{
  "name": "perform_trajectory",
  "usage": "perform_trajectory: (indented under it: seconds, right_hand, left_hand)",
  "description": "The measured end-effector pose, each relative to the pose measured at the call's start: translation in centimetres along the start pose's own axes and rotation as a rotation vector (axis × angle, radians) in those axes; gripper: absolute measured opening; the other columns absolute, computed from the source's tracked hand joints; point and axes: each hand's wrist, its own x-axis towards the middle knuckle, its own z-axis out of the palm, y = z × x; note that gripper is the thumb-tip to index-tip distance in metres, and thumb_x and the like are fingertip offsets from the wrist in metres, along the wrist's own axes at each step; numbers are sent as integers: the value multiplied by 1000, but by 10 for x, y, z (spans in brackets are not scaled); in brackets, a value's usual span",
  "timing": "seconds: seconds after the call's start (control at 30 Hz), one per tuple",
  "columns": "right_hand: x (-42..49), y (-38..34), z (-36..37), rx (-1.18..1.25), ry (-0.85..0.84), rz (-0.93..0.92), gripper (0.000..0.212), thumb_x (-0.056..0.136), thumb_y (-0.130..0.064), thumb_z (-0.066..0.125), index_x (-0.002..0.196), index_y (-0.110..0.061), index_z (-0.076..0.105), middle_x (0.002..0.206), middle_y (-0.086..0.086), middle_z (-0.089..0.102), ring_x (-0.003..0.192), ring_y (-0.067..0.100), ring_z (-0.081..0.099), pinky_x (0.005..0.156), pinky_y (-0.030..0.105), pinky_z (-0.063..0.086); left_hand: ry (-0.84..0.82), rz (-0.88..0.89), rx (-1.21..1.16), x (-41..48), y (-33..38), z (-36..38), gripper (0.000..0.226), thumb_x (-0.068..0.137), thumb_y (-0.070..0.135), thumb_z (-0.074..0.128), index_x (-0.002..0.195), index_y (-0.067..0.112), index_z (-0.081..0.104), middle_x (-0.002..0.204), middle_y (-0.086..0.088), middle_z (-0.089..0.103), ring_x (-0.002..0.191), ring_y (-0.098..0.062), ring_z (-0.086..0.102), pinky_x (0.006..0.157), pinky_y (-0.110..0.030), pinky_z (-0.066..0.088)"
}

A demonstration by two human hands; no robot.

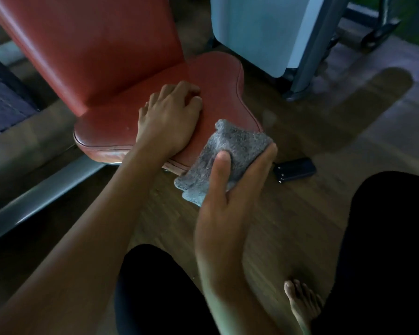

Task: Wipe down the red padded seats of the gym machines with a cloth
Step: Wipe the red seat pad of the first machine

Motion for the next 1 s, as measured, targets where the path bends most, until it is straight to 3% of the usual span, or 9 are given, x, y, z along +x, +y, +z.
perform_trajectory:
  seconds: [0.13,0.2,0.33,0.43,0.53,0.63,0.7,0.9,1.0]
  right_hand:
    - [-34,1,17,55,7,25,80,100,-42,45,153,-33,-15,163,-21,-13,148,-7,-4,123,25,15]
    - [-47,0,21,77,-14,16,81,98,-49,45,148,-43,-18,159,-29,-18,146,-9,-10,120,17,9]
    - [-56,0,18,33,-81,31,80,94,-55,42,145,-46,-19,155,-34,-24,142,-16,-13,105,-4,4]
    - [-37,-2,12,13,-80,88,82,92,-61,41,143,-50,-22,153,-36,-26,139,-21,-13,98,-9,7]
    - [-26,-2,12,38,-48,89,81,91,-57,42,145,-47,-17,156,-34,-21,139,-23,-9,101,-7,11]
    - [-38,-4,10,31,-88,102,83,91,-58,42,149,-45,-16,156,-35,-21,142,-18,-9,114,6,11]
    - [-35,-7,7,20,-100,102,82,92,-59,39,150,-44,-16,155,-35,-22,141,-18,-11,112,6,9]
    - [-18,-8,11,62,-35,97,74,103,-43,39,156,-34,-12,161,-25,-17,146,-12,-5,121,22,17]
    - [-38,-10,11,54,-97,116,75,102,-47,38,154,-37,-15,157,-30,-24,141,-18,-12,113,6,8]
  left_hand:
    - [-14,-12,2,-1,0,-1,37,100,43,38,135,42,50,148,6,44,138,-24,36,112,-46,23]
    - [-25,-24,12,0,1,0,37,101,44,38,136,43,50,149,6,43,139,-23,35,113,-45,22]
    - [-44,-48,19,4,3,1,38,101,43,37,137,44,48,152,6,40,141,-23,32,114,-45,20]
    - [-54,-46,14,1,2,0,39,101,44,36,139,44,46,152,6,40,141,-24,32,114,-46,21]
    - [-43,-39,15,0,2,0,39,101,43,35,138,43,47,151,4,41,140,-24,33,114,-46,22]
    - [-48,-45,17,1,4,-1,39,101,46,36,138,43,47,151,5,40,141,-24,33,114,-46,21]
    - [-61,-38,17,0,5,-1,42,100,54,37,139,43,47,152,5,40,142,-24,33,114,-46,21]
    - [-58,-22,5,-5,5,-4,45,98,58,39,138,40,49,150,2,41,140,-26,34,113,-48,22]
    - [-65,-48,13,-3,9,-5,44,98,57,40,138,41,49,151,2,40,141,-27,33,113,-47,21]
